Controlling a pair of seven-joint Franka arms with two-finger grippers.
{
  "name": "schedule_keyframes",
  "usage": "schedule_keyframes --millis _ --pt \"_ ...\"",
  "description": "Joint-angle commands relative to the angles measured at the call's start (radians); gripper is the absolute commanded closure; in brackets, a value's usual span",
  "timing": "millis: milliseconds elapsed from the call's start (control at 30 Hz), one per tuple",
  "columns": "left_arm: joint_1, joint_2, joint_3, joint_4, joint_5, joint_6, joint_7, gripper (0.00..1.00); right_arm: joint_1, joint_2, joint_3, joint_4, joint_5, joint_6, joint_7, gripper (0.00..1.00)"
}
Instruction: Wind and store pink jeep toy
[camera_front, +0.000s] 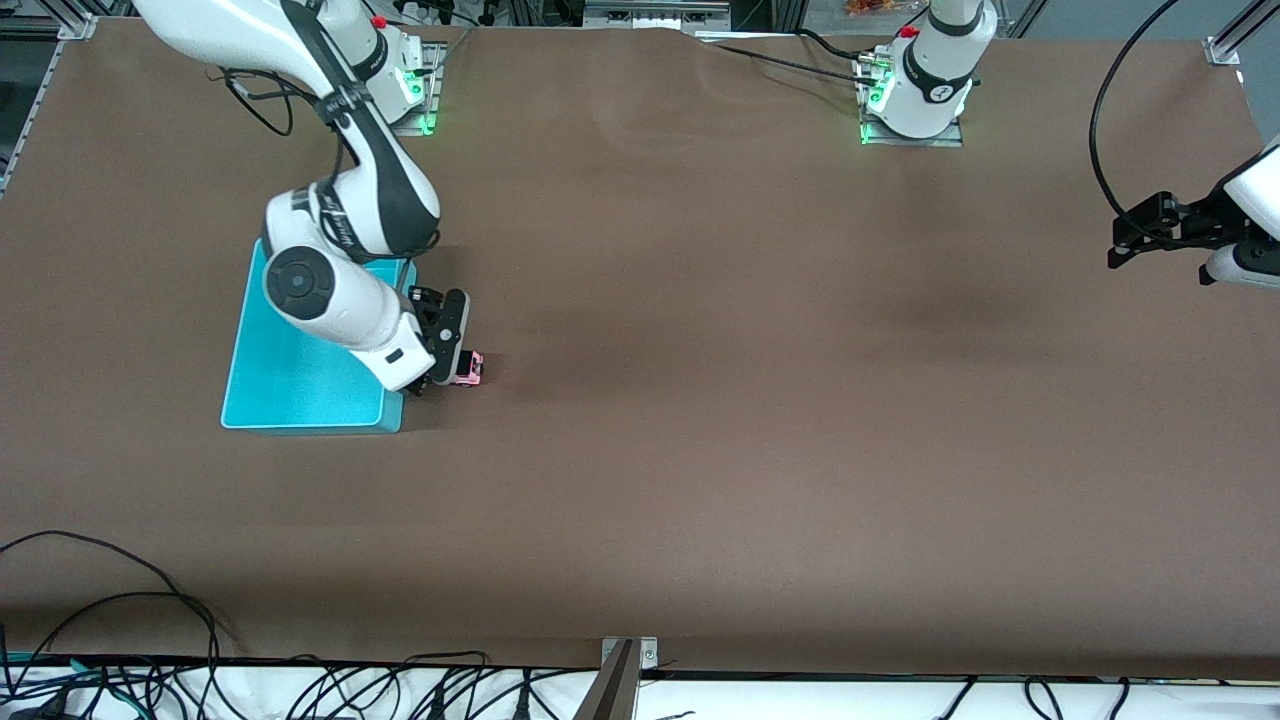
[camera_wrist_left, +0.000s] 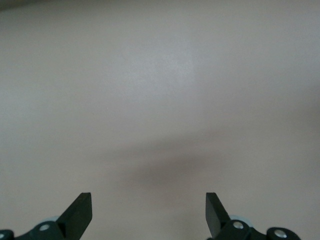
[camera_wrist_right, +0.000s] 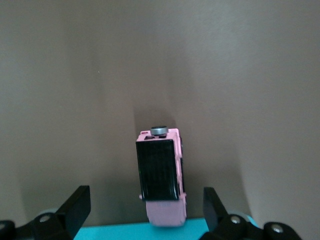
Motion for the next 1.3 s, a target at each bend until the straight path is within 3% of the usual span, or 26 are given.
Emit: schedule_keyframes --millis 0,167,334,401,634,768,835,1035,1269 --pt "0.008 -0.002 0.003 0.041 -0.014 -0.061 0.031 0.0 0.011 -0.015 -0.002 -0.114 -0.022 0.155 -0.042 0.0" --pt "0.007 -0.001 0.0 0.076 -0.011 -0.086 0.129 0.0 0.012 0.021 -0.002 -0.121 -0.036 0.205 -0.042 0.0" --pt "0.008 0.009 0.006 0.076 -0.025 -0.084 0.14 0.0 0.012 0.042 -0.005 -0.121 -0.103 0.222 -0.04 0.0" --pt "0.01 0.016 0.006 0.078 -0.032 -0.083 0.137 0.0 0.012 0.048 -0.005 -0.118 -0.112 0.224 -0.042 0.05" --pt "0.048 0.022 0.008 0.076 -0.097 -0.086 0.129 0.0 0.011 0.064 -0.005 -0.112 -0.12 0.248 -0.042 0.3" --pt "0.045 0.022 0.005 0.076 -0.095 -0.086 0.125 0.0 0.012 0.064 -0.005 -0.102 -0.14 0.247 -0.039 0.62" --pt "0.042 0.022 0.003 0.076 -0.092 -0.083 0.125 0.0 0.012 0.064 -0.005 -0.095 -0.146 0.244 -0.033 0.71" --pt "0.036 0.024 0.002 0.076 -0.092 -0.078 0.121 0.0 0.012 0.053 -0.002 -0.04 -0.146 0.181 -0.028 0.74" --pt "0.04 0.022 0.002 0.076 -0.12 -0.043 0.121 0.0 0.012 0.047 0.026 0.132 -0.131 -0.07 -0.013 0.74"
